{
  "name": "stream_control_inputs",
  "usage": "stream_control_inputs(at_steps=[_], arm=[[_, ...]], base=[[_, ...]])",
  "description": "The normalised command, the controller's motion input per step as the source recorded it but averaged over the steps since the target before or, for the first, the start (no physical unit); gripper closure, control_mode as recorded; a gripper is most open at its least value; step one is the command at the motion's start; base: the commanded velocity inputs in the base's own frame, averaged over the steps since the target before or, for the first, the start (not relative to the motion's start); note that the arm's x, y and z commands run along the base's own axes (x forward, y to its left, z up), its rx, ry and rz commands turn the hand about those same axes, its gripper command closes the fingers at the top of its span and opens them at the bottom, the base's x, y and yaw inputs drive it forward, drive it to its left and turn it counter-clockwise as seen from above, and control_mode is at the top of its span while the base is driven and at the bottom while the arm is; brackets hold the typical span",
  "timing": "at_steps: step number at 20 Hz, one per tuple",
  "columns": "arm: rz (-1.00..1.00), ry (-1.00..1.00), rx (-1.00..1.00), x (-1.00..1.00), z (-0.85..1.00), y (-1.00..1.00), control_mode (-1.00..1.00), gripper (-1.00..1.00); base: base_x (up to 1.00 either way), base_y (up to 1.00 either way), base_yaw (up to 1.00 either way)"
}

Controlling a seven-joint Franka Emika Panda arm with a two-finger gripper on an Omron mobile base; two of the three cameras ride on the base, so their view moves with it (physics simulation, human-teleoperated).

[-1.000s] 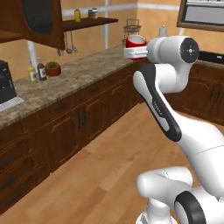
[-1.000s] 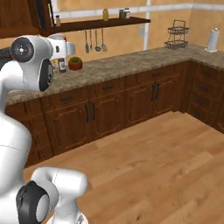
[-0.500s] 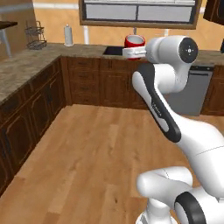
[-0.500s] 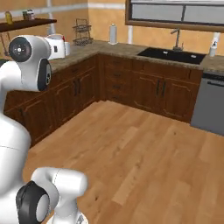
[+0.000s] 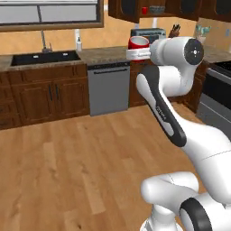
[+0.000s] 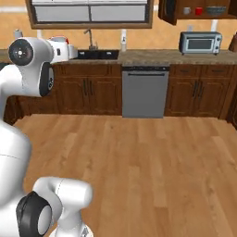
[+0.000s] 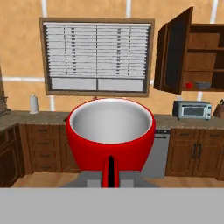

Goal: Gather all objects into one cabinet and sort the glasses and bowls to opposite sides.

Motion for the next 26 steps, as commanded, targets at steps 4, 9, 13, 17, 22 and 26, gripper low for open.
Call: stream_control_inputs(at_steps=[4,9,13,17,22,26], arm=[[0.00,0.00,0.00,0.00,0.00,0.00,1.00,1.00],[0.00,0.00,0.00,0.00,0.00,0.00,1.00,1.00],[0.00,0.00,0.00,0.00,0.00,0.00,1.00,1.00],[0.00,0.00,0.00,0.00,0.00,0.00,1.00,1.00],[0.00,0.00,0.00,0.00,0.00,0.00,1.00,1.00],[0.00,0.00,0.00,0.00,0.00,0.00,1.00,1.00]], base=[[-0.14,-0.63,-0.60],[0.18,-0.99,-0.23],[0.66,-0.99,0.20],[0.89,-0.89,0.32],[0.99,-0.80,0.26],[0.99,-0.84,0.09]])
